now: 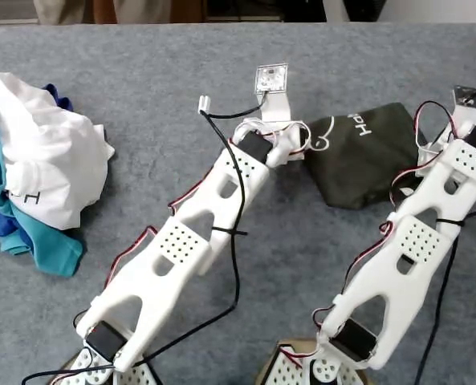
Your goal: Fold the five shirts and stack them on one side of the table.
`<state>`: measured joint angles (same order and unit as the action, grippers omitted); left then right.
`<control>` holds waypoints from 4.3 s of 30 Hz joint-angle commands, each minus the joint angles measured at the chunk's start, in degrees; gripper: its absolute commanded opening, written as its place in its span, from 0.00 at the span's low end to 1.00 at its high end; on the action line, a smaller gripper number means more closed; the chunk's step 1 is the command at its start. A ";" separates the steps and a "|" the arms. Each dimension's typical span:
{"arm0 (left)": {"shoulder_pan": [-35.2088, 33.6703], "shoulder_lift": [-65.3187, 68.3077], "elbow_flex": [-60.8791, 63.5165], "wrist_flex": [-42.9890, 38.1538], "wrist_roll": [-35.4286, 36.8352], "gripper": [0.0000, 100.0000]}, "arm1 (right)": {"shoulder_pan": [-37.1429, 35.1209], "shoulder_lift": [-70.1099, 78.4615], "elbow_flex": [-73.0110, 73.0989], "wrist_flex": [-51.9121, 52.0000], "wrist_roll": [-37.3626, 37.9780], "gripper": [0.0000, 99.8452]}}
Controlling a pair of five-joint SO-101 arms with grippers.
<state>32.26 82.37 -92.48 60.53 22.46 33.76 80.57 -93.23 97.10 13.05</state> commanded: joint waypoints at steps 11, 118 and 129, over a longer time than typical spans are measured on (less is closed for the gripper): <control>-2.99 -14.81 -3.43 17.67 -17.49 0.02 | -0.13 -0.57 -2.24 -0.62 0.62 0.00; -9.14 -111.69 80.88 40.35 -13.54 0.26 | -23.34 -65.45 57.10 5.27 25.67 0.05; -47.82 -133.41 99.52 40.26 -28.57 0.04 | -40.66 -72.13 68.79 5.27 29.98 0.11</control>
<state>-5.19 -44.22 1.76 100.18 -0.31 0.18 14.73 -30.29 101.05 39.43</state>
